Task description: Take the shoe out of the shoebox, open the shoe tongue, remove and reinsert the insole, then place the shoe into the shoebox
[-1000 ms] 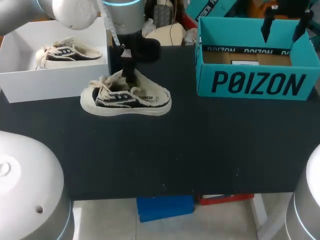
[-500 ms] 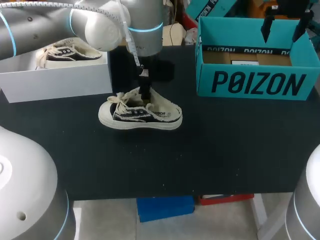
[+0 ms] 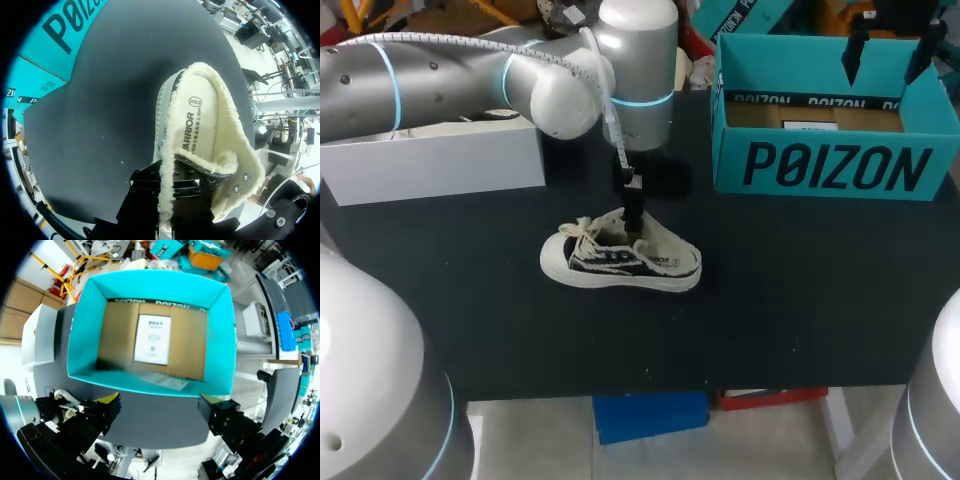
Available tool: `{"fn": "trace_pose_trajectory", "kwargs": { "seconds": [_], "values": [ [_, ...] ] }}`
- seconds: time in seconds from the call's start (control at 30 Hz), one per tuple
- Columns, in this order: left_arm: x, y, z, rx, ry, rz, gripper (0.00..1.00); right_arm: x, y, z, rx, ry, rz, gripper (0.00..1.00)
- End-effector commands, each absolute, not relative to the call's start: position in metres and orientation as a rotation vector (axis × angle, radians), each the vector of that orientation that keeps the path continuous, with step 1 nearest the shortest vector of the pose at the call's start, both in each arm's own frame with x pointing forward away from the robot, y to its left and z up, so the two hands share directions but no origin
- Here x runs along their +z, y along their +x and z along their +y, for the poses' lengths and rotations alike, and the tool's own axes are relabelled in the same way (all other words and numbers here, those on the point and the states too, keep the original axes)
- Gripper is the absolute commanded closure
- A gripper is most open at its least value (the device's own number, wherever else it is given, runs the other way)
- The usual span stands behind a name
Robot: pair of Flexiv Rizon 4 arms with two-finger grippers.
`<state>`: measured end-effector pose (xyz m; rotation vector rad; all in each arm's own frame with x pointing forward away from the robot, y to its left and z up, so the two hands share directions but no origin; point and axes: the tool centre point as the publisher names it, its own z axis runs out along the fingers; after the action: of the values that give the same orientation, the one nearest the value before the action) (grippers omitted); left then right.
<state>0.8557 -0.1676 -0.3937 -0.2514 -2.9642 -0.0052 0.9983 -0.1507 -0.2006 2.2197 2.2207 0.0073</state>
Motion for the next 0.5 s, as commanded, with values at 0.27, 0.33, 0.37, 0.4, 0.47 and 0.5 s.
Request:
{"fn": "trace_pose_trajectory", "kwargs": {
  "seconds": [0.27, 0.33, 0.37, 0.4, 0.47, 0.5],
  "values": [
    [-0.36, 0.848, -0.174, 0.214, -0.343, -2.935, 0.0, -0.2, 0.999, -0.15, 0.004, 2.22, 2.221, 0.0],
    [-0.345, 0.845, -0.171, 0.308, -0.353, -2.932, 0.0, -0.2, 0.999, -0.15, 0.004, 2.22, 2.221, 0.0],
    [-0.337, 0.843, -0.167, 0.336, -0.357, -2.936, 0.0, -0.2, 0.999, -0.15, 0.004, 2.22, 2.221, 0.0],
    [-0.329, 0.842, -0.163, 0.386, -0.353, -2.936, 0.0, -0.2, 0.999, -0.15, 0.004, 2.22, 2.221, 0.0],
    [-0.313, 0.839, -0.154, 0.512, -0.381, -2.926, 0.0, -0.2, 0.999, -0.15, 0.004, 2.22, 2.221, 0.0],
    [-0.306, 0.837, -0.149, 0.528, -0.399, -2.935, 0.0, -0.2, 0.999, -0.15, 0.004, 2.22, 2.221, 0.0]
  ]
}}
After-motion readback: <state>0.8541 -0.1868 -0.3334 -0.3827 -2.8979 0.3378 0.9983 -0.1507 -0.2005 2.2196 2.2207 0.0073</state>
